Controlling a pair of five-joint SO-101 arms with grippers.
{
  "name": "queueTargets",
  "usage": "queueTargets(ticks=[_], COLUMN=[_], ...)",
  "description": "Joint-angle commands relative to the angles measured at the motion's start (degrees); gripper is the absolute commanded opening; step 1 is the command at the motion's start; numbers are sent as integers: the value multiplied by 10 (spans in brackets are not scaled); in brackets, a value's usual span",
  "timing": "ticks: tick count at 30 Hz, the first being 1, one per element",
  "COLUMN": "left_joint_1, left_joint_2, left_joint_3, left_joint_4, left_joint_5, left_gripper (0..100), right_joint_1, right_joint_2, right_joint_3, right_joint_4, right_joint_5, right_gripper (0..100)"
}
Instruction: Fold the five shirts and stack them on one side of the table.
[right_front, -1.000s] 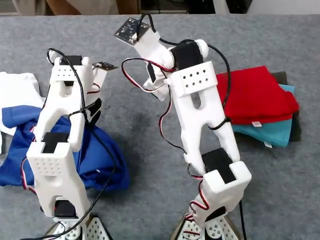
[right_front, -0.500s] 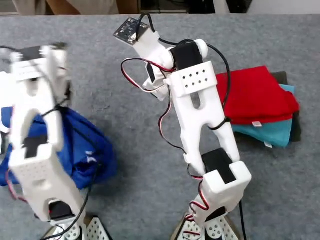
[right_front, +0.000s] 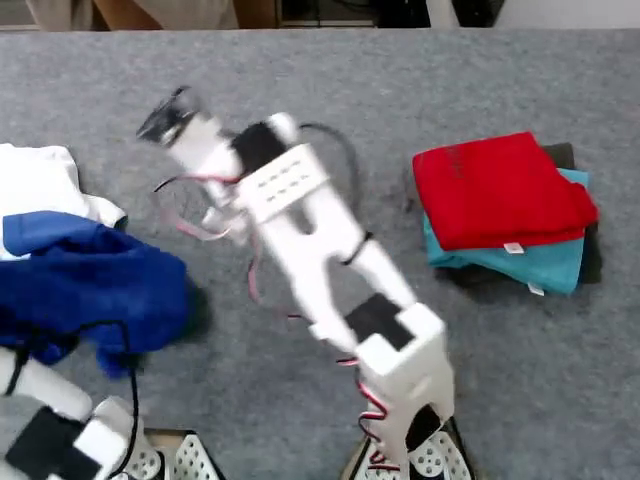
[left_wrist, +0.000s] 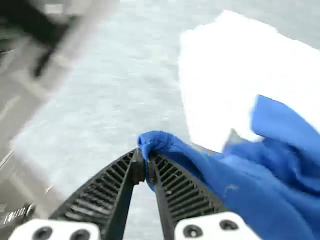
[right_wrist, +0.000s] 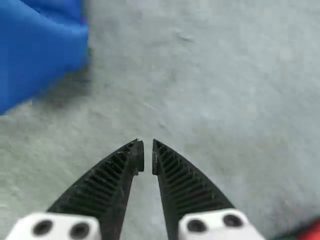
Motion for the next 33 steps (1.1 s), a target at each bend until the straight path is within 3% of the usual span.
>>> queueTargets(ticks=[1, 6, 12, 21, 24, 29, 33], left_joint_1=[-114, -135, -134, -140, -140, -134, -120], left_joint_2=[-21, -14, -15, -15, -15, -15, -15], left_joint_3=[-3, 75, 149, 245, 255, 258, 258], left_joint_4=[-48, -53, -53, -90, -93, -91, -90], left_joint_5=[24, 27, 28, 27, 27, 27, 27], left_gripper=[18, 18, 18, 18, 18, 18, 18], right_joint_1=[-70, -158, -240, -255, -255, -247, -223], right_joint_2=[41, 122, 205, 390, 440, 505, 512], right_joint_3=[-15, -80, -207, -412, -473, -559, -640], right_joint_4=[-27, -21, -17, -108, -85, -57, 28], right_joint_5=[-5, 38, 87, 97, 93, 93, 92], right_gripper=[158, 365, 375, 374, 306, 0, 17])
